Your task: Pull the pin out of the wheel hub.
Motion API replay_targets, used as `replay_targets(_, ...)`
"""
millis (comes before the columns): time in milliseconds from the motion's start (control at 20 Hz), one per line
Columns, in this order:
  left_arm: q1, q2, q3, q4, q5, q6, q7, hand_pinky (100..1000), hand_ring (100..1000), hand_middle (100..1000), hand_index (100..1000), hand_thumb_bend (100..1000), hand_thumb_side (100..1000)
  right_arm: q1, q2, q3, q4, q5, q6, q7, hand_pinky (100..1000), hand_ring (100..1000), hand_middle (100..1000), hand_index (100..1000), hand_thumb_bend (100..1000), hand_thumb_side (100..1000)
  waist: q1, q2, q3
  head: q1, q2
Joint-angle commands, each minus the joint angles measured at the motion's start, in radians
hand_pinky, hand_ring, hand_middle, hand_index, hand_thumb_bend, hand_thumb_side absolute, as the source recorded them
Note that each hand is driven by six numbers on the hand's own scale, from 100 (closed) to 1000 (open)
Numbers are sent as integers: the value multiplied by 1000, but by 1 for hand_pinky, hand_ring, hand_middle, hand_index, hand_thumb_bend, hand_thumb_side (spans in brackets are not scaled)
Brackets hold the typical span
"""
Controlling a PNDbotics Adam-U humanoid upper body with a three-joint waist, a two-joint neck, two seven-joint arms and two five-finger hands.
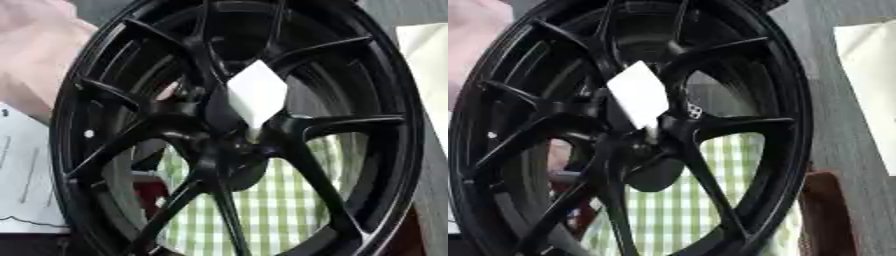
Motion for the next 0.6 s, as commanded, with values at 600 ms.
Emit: replay_targets(600,-17,-171,-71,-136,135,3,-112,793,567,475,648,100,566,-20,-4,-1,-18,-19,7,16,873,583,719,765,100,580,-23,-285,2,8,-29)
